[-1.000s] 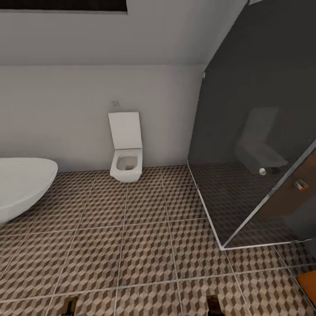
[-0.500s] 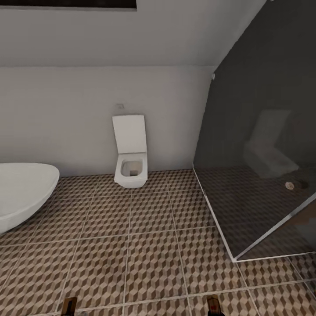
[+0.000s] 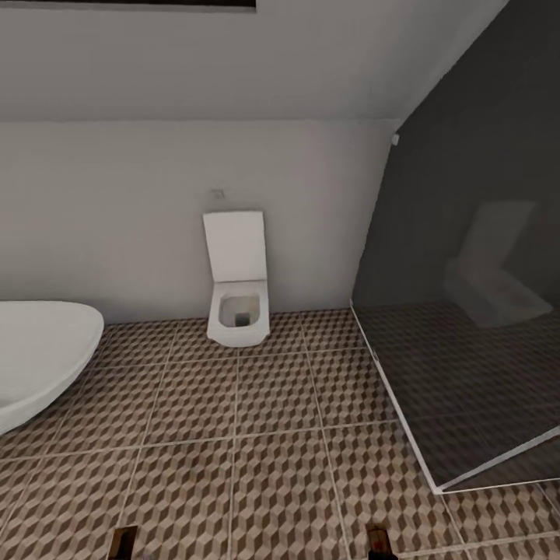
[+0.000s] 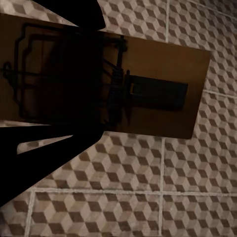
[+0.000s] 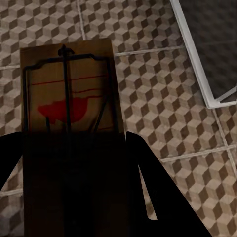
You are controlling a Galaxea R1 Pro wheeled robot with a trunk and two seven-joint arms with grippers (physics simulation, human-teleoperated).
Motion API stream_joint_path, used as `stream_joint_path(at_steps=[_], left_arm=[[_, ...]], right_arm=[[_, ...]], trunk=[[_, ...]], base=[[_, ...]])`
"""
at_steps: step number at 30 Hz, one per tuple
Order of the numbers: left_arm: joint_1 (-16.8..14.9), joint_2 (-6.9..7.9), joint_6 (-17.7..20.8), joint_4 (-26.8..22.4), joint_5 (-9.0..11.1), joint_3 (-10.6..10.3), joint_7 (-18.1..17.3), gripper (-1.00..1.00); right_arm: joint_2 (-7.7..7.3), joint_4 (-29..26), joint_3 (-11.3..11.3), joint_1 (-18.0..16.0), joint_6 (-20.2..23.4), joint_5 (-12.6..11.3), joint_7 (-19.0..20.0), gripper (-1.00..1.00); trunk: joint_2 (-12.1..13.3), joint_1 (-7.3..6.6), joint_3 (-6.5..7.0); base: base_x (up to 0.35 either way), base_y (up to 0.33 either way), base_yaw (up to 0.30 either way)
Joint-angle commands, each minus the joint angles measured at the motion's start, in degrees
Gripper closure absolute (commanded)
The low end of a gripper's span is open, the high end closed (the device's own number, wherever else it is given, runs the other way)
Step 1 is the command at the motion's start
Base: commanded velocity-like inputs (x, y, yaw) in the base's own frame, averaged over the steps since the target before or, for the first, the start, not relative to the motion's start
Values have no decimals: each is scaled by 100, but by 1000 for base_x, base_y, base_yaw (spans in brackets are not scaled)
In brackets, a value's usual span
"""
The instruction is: Take the four mousetraps from the cabinet in the bathroom and place them on the bathroom floor. Make sure all four end up on the same floor surface, and ensure that at least two of them are either under or directly next to the same bathroom sink.
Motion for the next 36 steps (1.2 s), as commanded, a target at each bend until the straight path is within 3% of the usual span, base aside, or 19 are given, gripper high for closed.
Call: stream_joint_path(at_steps=[1, 11, 36], left_arm=[[-8, -2, -21, 17, -14, -49, 54, 100], [-10, -4, -23, 17, -15, -49, 56, 100], [-10, -6, -20, 17, -15, -53, 49, 100]], right_arm=[[-7, 0, 48, -4, -26, -74, -10, 100], [-7, 0, 51, -4, -26, -74, -10, 100], [-15, 0, 56, -4, -26, -74, -3, 100]], trunk=[[-9, 6, -9], [-9, 6, -9], [-9, 6, -9]], base=[[312, 136, 0], [249, 123, 0], [86, 6, 31]])
